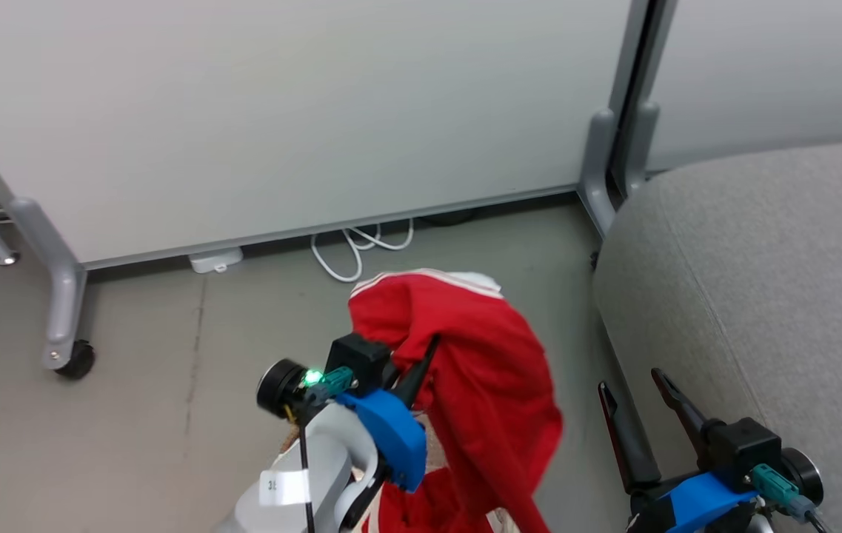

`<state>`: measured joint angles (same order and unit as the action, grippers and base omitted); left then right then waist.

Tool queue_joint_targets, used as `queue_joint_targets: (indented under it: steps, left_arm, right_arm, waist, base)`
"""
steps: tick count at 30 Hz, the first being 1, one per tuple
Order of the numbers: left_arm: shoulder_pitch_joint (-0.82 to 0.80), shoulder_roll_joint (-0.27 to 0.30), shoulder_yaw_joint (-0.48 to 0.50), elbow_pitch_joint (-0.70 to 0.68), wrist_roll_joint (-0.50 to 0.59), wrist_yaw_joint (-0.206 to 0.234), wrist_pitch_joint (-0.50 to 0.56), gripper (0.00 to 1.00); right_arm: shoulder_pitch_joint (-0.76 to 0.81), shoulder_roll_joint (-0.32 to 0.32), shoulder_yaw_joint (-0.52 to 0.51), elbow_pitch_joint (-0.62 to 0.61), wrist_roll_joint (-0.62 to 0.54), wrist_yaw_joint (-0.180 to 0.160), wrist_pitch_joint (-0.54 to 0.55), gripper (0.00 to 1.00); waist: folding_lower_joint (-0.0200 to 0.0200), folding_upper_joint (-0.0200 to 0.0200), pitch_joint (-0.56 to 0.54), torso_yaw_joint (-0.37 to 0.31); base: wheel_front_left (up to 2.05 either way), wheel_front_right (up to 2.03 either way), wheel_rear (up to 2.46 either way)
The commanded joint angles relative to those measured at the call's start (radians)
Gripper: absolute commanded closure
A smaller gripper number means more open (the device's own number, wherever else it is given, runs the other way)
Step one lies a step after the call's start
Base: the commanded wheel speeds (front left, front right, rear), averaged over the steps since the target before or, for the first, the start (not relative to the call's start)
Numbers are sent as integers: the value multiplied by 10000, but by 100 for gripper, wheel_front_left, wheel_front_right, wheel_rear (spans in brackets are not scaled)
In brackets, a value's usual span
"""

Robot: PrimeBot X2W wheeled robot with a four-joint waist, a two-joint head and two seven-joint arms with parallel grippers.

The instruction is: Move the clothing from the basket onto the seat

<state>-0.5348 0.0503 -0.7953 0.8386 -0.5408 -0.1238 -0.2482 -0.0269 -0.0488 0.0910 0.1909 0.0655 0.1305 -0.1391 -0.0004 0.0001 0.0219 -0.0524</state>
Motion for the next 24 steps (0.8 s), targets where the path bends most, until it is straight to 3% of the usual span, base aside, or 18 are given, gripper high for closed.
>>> queue_joint_targets:
  steps: [1,15,24]
  left_arm:
    - [-268,5,-182,-170,-191,45,-37,100]
    - [-1964,1,-2064,-1545,-1740,314,-93,100]
    - [-2367,2,-2782,-1535,-2490,655,-116,100]
  right_arm:
    - [172,-30,19,-100,65,4,41,0]
    - [381,-30,183,-252,226,3,160,0]
    - [422,-32,320,-300,286,3,146,0]
  waist:
    - [4,-1,-356,357]
    - [4,-1,-662,538]
    - [4,-1,-736,398]
  base:
    - [0,0,0]
    - [0,0,0]
    - [0,0,0]
